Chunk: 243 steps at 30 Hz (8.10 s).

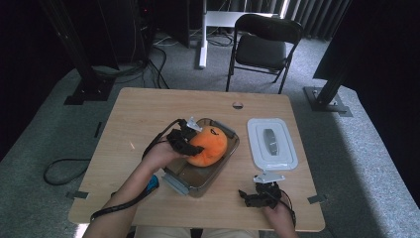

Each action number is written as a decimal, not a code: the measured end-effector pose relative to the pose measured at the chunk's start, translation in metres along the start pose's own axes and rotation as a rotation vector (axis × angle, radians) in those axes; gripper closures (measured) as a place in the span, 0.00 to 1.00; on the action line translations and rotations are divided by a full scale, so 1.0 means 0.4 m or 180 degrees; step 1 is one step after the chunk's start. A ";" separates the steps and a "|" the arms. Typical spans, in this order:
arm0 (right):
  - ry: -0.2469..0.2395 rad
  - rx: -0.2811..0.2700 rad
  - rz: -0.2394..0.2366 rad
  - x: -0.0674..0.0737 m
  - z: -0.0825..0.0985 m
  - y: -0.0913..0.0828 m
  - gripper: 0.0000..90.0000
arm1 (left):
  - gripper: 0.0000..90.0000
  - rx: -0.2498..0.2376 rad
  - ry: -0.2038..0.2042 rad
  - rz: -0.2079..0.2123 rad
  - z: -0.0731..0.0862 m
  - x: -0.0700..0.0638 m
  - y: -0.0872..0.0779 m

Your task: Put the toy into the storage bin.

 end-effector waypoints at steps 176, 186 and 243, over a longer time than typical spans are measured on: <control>-0.0006 -0.0002 0.0005 0.002 0.001 0.000 0.15 | 0.02 0.0244 -0.0329 -0.0278 0.483 0.012 -0.167; -0.0006 -0.0002 0.0005 0.002 0.001 0.000 0.15 | 0.06 0.0494 -0.0343 -0.0358 0.529 0.015 -0.146; 0.0012 -0.0003 0.0016 0.002 -0.001 0.001 0.15 | 0.32 0.0291 -0.0582 -0.0458 0.520 0.052 -0.149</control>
Point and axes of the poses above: each handheld gripper's, and its own axes: y roughly forward along the jaws, z roughly out of its underside, x roughly to its left, the point moved 2 cm from there along y, roughly forward along the jaws, and after that the axes turned 4 degrees about -x, right-handed, at the moved point
